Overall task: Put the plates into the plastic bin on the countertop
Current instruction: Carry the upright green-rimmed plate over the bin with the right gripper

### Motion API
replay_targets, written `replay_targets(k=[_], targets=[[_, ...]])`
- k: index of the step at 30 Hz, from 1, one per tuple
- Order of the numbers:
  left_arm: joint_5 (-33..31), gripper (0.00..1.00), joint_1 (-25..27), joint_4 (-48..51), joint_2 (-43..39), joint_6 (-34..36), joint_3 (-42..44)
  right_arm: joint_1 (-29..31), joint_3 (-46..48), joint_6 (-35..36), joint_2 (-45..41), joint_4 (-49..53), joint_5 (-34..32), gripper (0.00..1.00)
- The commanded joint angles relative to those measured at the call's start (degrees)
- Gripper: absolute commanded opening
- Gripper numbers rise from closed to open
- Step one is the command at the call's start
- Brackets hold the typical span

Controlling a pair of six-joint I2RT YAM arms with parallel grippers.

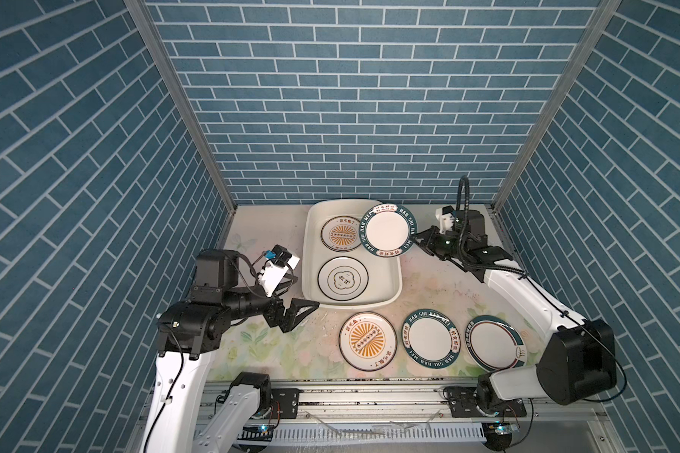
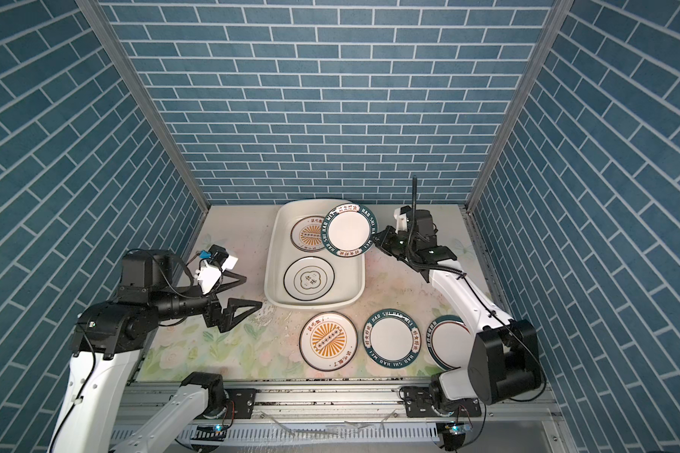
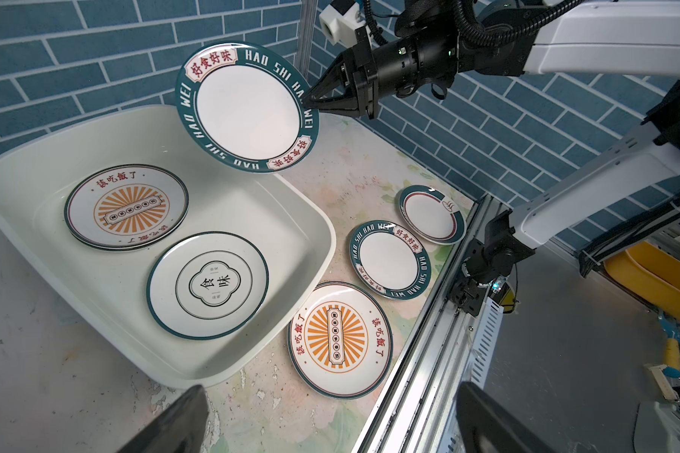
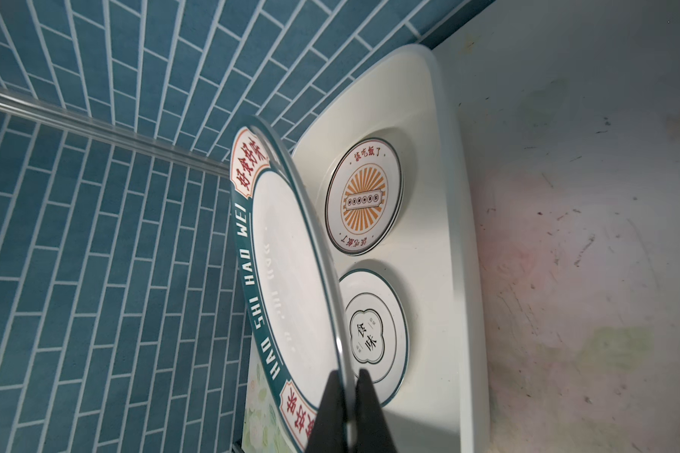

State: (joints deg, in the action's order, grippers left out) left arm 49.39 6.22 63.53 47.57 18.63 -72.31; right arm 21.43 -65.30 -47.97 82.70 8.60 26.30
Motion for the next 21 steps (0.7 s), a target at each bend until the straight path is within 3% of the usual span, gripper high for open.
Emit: replay_targets(k=[1, 8, 21], targets=[[1.5, 1.0, -0.8, -0.3, 0.0, -0.4, -1.2, 3.5, -3.6, 1.3, 4.0, -0.5, -1.7, 0.0], [1.2, 1.0, -1.2, -0.1, -0.6, -0.3, -0.8, 9.5, -7.5, 2.3, 12.3, -0.1, -2.1, 0.0], [0.8, 1.0, -1.4, 0.1, -0.3, 0.0, -1.1, 13.4, -8.2, 2.7, 20.5, -0.8, -0.7, 0.0]])
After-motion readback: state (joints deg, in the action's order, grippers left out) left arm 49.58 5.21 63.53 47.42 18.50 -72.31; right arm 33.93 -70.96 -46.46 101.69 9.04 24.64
